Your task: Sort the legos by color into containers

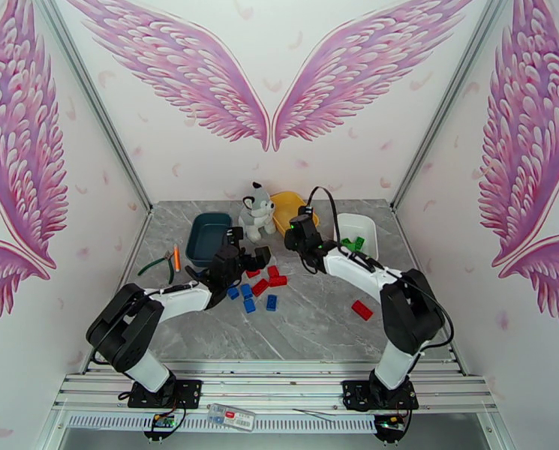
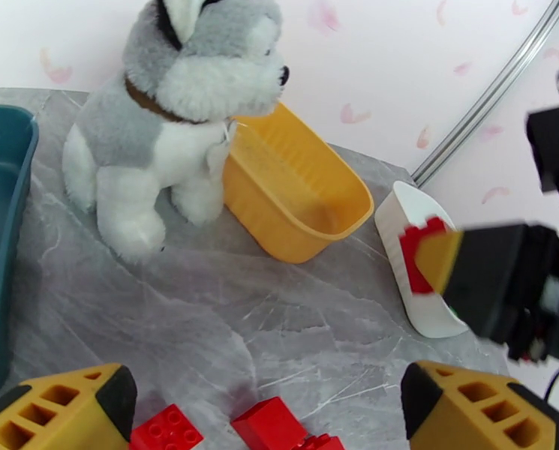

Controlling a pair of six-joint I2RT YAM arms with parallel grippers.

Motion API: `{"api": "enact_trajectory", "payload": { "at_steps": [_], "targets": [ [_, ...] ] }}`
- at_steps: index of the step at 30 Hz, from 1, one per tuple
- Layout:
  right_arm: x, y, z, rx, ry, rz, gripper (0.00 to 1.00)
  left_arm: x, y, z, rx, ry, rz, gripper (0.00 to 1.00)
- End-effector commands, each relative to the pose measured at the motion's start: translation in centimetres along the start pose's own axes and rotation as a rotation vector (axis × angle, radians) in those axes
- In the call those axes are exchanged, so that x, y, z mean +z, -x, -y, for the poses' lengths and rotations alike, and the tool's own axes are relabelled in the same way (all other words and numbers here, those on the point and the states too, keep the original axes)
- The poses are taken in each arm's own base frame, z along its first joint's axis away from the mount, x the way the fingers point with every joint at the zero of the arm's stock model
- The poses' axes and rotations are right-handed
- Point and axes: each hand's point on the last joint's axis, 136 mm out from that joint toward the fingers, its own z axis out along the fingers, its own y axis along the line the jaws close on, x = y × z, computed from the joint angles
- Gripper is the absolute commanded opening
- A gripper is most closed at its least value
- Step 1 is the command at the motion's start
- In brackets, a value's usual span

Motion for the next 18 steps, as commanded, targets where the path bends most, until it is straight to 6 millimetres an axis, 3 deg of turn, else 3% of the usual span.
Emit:
{"api": "enact_trajectory", "payload": {
  "at_steps": [1,7,10,15,18],
  "targets": [
    [2.9,1.0,0.6,0.015,0.008,-0.058,0.26,0.0,0.4,0.6,-0.009,-0.02,0.002,0.99],
    [8.7,2.6,2.7,0.086,0.015,-0.113,0.28,-1.6,-1.0,-0.2,-0.01,0.005,0.007,0.99],
    [10.8,3.0,2.2,0.094,0.069,-0.142,0.34,-2.1,-1.8,-0.5,-0.006,0.015,0.004,0.99],
    [10.8,4.4,1.1,0.086,0.124,-0.126,0.6,-2.7,-2.4,-0.8,0.006,0.036,0.003,0.99],
    [9.5,5.2,0.5,0.074,0.147,-0.106,0.66,-3.2,-2.4,-0.7,0.012,0.043,0.011,0.99]
  ]
}}
